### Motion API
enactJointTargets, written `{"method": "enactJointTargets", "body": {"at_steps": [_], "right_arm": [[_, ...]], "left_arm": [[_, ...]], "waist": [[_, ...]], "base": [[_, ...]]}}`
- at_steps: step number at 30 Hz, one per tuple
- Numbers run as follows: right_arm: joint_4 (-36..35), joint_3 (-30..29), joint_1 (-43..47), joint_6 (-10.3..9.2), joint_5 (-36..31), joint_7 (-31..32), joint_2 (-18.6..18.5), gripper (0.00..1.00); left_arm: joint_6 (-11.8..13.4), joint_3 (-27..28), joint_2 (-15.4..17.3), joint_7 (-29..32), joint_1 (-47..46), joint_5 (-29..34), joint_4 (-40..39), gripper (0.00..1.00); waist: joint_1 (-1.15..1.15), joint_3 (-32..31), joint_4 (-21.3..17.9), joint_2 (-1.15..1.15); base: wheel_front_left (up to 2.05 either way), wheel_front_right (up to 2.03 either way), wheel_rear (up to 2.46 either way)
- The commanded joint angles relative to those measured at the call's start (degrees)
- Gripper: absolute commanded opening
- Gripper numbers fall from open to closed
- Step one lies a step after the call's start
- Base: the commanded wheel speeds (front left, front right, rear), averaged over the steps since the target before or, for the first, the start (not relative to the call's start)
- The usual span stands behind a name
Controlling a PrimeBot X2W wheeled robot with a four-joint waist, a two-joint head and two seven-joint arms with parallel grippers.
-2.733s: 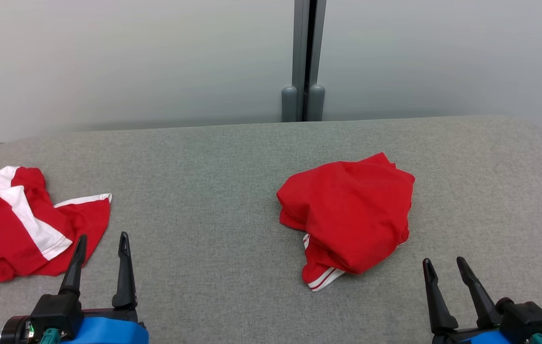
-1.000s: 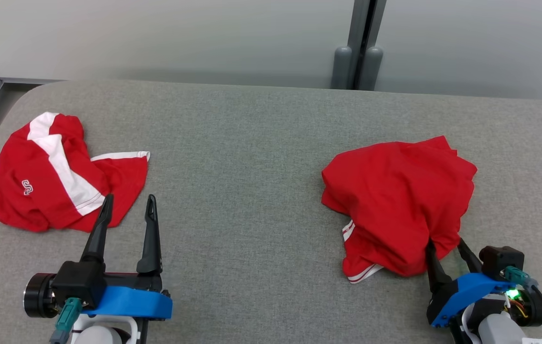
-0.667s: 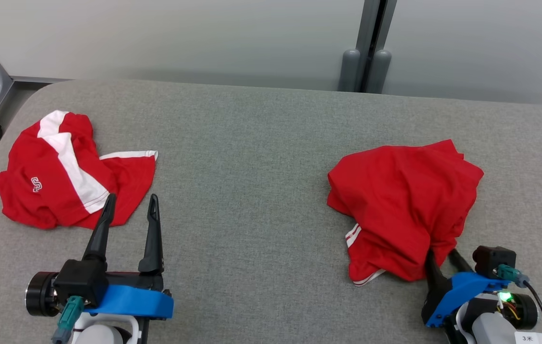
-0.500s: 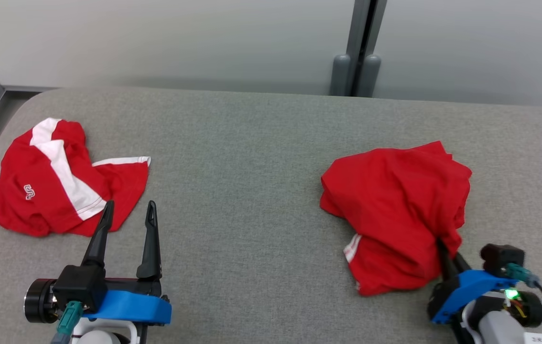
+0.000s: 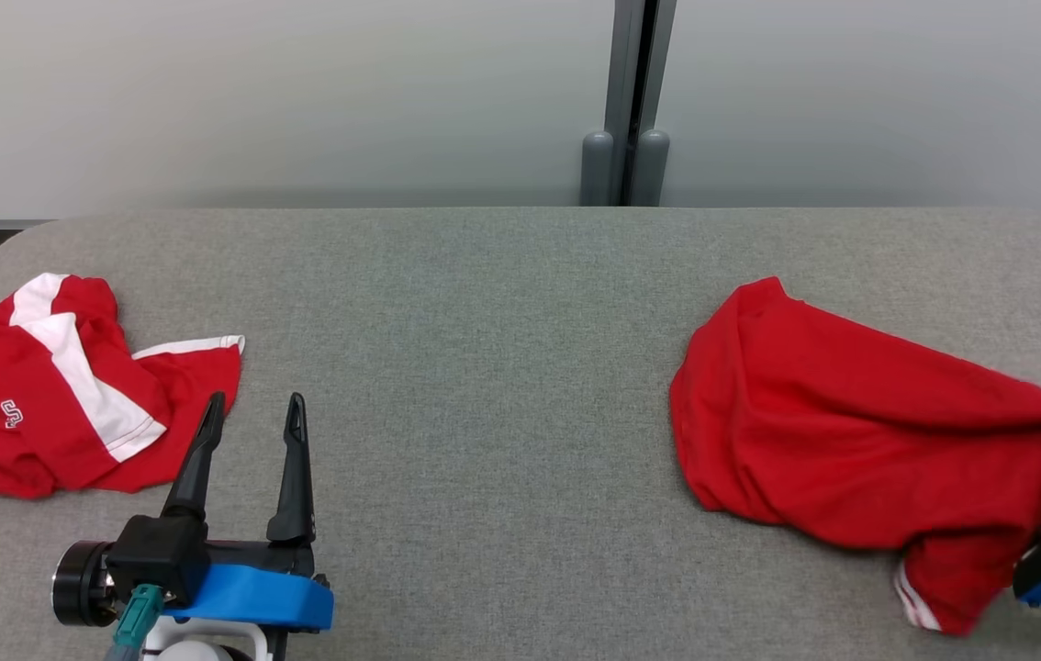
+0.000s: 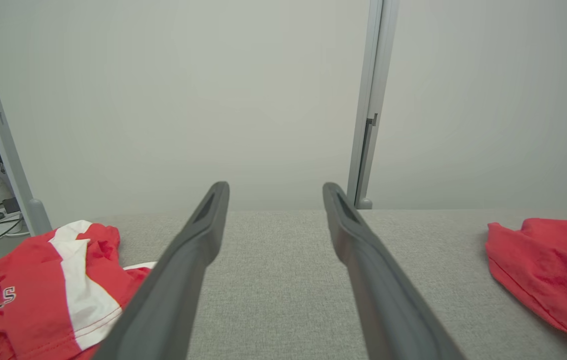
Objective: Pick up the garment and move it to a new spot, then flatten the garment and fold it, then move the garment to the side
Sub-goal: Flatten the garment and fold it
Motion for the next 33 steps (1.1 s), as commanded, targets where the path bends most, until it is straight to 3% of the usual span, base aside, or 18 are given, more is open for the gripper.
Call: {"method": "enactJointTargets", "body": {"at_steps": [1,11,19,24,30,31,32,33], "right_arm": [[-1.65,0.48,0.19,0.03,-0.43,-0.18,0.38,0.0],[-11.81,12.36,-4.78,0.03,-2.51,2.58,6.86,0.0],[-8.09,23.79,-10.69,0.03,-2.54,2.84,13.33,0.0],[-4.26,31.09,-13.79,0.03,-1.05,2.13,14.65,0.0],[-2.21,46.15,-17.07,0.03,7.85,1.03,14.58,0.0],[-1.86,48.08,-17.38,0.03,8.82,0.9,14.61,0.05],[-1.56,50.06,-17.73,0.03,9.89,0.82,14.64,0.29],[-1.2,51.56,-18.24,0.03,10.75,0.69,14.64,0.95]], "left_arm": [[-0.08,0.12,-0.03,-0.15,0.25,0.05,-0.07,1.0],[-0.2,-0.11,-0.5,-0.15,-0.23,-0.43,0.1,1.0],[-0.07,-0.36,-0.8,-0.16,-0.83,-0.9,0.44,1.0],[-0.18,-0.65,-0.9,-0.15,-0.71,-0.91,0.7,1.0],[-0.11,-0.64,-1.06,-0.16,-0.64,-1.26,1.16,1.0],[-0.07,-0.6,-1.07,-0.15,-0.69,-1.32,1.25,1.0],[-0.03,-0.59,-1.08,-0.15,-0.72,-1.37,1.36,1.0],[0.01,-0.55,-1.1,-0.15,-0.75,-1.44,1.42,1.0]], "waist": [[0.0,0.0,-0.1,0.0],[0.0,-0.29,1.91,0.0],[0.0,0.32,6.11,0.0],[0.0,0.85,7.91,0.0],[0.0,1.28,9.21,0.0],[0.0,1.3,9.23,0.0],[0.0,1.28,9.22,0.0],[0.0,1.29,9.13,0.0]], "base": [[0.0,0.0,0.0],[0.0,0.0,0.0],[0.0,0.0,0.0],[0.0,0.0,0.0],[0.0,0.0,0.0],[0.0,0.0,0.0],[0.0,0.0,0.0],[0.0,0.0,0.0]]}}
